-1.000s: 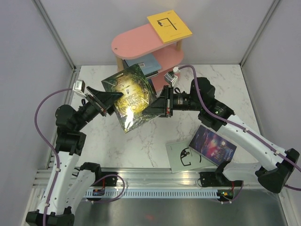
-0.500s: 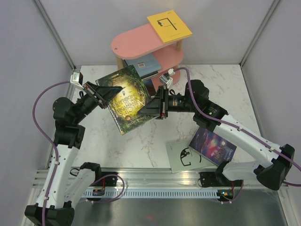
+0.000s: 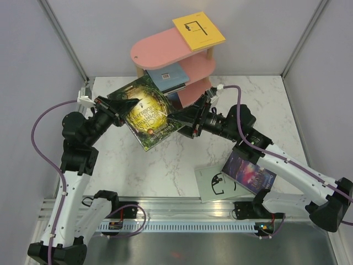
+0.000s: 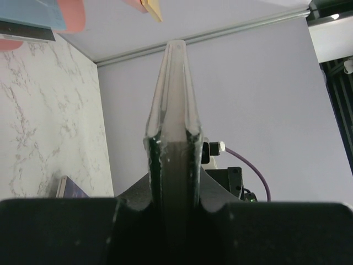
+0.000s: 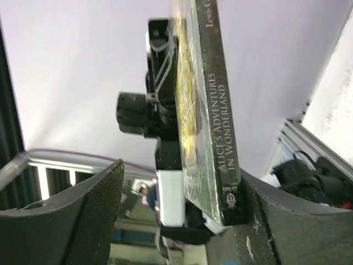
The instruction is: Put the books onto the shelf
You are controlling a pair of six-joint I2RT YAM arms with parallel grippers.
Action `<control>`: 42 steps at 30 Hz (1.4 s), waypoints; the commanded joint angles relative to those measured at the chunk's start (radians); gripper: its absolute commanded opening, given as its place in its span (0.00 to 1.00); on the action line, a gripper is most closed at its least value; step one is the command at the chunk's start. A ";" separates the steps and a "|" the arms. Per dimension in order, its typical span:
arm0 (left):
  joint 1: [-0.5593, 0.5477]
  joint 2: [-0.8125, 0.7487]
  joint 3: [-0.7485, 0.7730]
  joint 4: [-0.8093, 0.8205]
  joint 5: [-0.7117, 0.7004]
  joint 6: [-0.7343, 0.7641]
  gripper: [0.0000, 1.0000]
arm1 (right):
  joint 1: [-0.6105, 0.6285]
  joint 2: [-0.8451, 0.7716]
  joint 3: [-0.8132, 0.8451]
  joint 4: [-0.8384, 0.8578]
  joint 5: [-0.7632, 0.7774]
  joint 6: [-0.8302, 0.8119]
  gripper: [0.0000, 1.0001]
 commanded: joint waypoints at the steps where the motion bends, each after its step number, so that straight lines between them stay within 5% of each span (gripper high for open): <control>1: 0.005 -0.008 0.053 0.022 -0.089 0.046 0.02 | 0.005 -0.030 -0.004 0.194 0.143 0.125 0.74; 6: 0.002 -0.025 0.025 0.010 -0.118 0.037 0.02 | 0.008 0.052 0.054 0.315 0.158 0.177 0.69; 13: -0.007 -0.074 0.013 -0.088 -0.248 0.041 0.02 | 0.047 0.153 0.184 0.332 0.180 0.193 0.39; 21: -0.007 -0.070 0.024 -0.137 -0.306 0.043 0.02 | 0.092 0.201 0.257 0.300 0.192 0.168 0.25; 23: -0.007 -0.059 0.022 -0.137 -0.297 0.041 0.02 | 0.092 0.205 0.260 0.294 0.190 0.162 0.04; 26: -0.007 -0.041 0.042 -0.149 -0.264 0.046 0.03 | 0.092 0.201 0.249 0.286 0.207 0.151 0.00; 33: -0.006 0.016 0.151 -0.235 -0.194 0.170 0.36 | 0.069 0.161 0.258 0.216 0.246 0.055 0.00; 36: -0.004 0.030 0.178 -0.252 -0.185 0.205 0.40 | 0.048 0.158 0.252 0.231 0.243 0.059 0.00; 42: 0.005 0.044 0.185 -0.260 -0.156 0.236 0.70 | 0.017 0.173 0.270 0.243 0.223 0.076 0.00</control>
